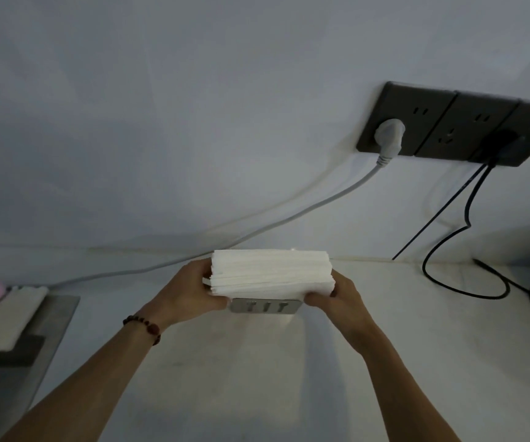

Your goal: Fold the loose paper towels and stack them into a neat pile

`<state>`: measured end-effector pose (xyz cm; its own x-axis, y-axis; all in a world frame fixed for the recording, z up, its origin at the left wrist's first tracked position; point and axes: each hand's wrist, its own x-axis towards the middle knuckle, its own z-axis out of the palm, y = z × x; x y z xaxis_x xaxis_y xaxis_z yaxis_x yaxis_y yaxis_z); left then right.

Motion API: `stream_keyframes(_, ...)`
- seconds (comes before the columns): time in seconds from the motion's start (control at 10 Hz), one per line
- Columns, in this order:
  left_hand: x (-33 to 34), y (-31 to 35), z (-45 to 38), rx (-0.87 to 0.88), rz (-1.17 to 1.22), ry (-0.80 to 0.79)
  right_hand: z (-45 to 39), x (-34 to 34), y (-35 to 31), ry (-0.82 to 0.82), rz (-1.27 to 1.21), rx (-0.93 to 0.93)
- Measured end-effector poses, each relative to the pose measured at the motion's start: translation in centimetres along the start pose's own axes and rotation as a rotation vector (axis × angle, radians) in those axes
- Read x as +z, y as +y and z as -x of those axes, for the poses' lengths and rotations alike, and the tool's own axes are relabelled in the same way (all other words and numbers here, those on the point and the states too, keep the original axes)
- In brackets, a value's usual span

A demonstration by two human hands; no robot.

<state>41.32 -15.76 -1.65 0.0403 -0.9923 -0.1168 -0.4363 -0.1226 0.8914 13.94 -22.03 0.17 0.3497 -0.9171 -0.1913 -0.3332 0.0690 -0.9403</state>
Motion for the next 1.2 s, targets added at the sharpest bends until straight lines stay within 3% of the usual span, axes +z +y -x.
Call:
stream_keyframes(0.2, -0.6, 0.0, 0.0, -0.020, 0.005, 0.043, -0.5, -0.5, 0.8, -0.023, 0.110, 0.051)
stream_keyframes(0.4, -0.4, -0.3, 0.2, -0.026, -0.126, 0.016, -0.6, -1.2, 0.6, -0.080, 0.099, -0.014)
stream_keyframes(0.7, 0.0, 1.5, 0.2, 0.055, -0.148, 0.122, -1.0, -1.8, 0.9, -0.070, 0.071, -0.117)
stream_keyframes(1.1, 0.5, 0.9, -0.2, 0.073, -0.211, 0.082, -1.4, -1.7, 2.4, -0.108, 0.140, -0.054)
stream_keyframes(1.2, 0.1, 1.4, 0.7, 0.052, -0.300, 0.159, -0.8, -2.3, 1.8, -0.039, 0.133, -0.009)
